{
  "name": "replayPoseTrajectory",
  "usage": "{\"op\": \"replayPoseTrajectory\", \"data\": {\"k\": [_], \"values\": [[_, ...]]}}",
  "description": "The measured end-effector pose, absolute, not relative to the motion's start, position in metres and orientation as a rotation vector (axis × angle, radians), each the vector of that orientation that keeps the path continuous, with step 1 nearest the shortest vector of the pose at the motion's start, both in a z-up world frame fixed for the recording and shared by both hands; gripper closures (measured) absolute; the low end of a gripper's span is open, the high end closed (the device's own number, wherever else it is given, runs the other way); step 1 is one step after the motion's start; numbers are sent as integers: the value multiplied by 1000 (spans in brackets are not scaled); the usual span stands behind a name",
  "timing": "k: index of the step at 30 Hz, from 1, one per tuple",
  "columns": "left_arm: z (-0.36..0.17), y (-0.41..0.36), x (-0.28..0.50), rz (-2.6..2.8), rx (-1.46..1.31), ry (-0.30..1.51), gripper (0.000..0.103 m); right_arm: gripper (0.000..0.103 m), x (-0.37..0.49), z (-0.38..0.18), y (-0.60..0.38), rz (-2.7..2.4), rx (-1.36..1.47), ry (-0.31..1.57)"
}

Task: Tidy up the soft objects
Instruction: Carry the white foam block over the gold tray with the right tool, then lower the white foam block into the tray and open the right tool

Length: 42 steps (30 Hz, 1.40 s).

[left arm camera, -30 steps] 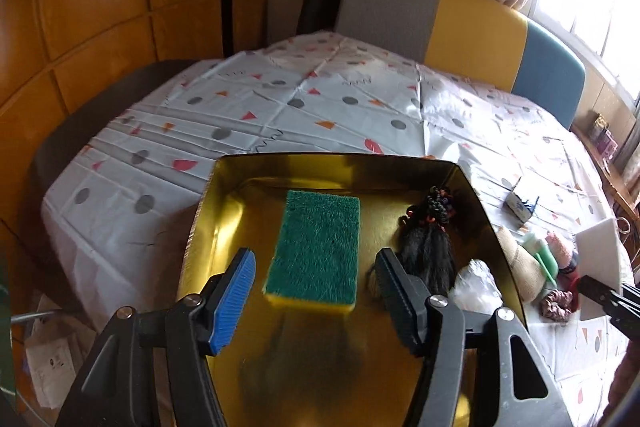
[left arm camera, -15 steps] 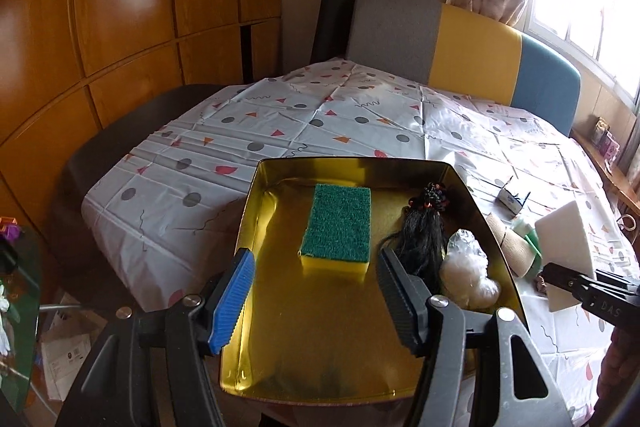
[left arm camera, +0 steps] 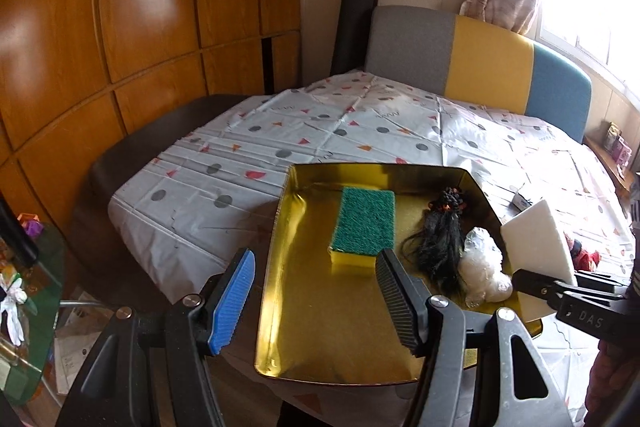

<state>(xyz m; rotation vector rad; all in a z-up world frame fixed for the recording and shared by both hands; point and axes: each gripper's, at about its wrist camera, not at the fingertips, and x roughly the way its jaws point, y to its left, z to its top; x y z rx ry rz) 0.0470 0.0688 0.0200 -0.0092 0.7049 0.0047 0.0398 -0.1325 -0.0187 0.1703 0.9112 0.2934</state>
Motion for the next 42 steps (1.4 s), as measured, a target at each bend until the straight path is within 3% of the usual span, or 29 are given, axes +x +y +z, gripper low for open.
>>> {"op": "replayPoseTrajectory", "data": {"k": [21,22,24,25,31,35,42], "values": [[28,94,38,85,3,667,39,83,132,-44,-82,242,203,992],[27,96,38,86,0,670,39,82,134,-45,-82,242,207,997],[25,98,38,89,-3,674,39,61,135,-46,-83,242,219,998],[25,99,39,90,-3,677,39,57,134,-46,-84,241,219,991],[22,99,40,89,-3,688,39,56,131,-42,-89,232,211,976],[20,97,40,80,-1,695,39,46,125,-36,-94,213,209,949],[16,92,40,55,-5,713,39,42,109,-19,-115,177,208,888]]}}
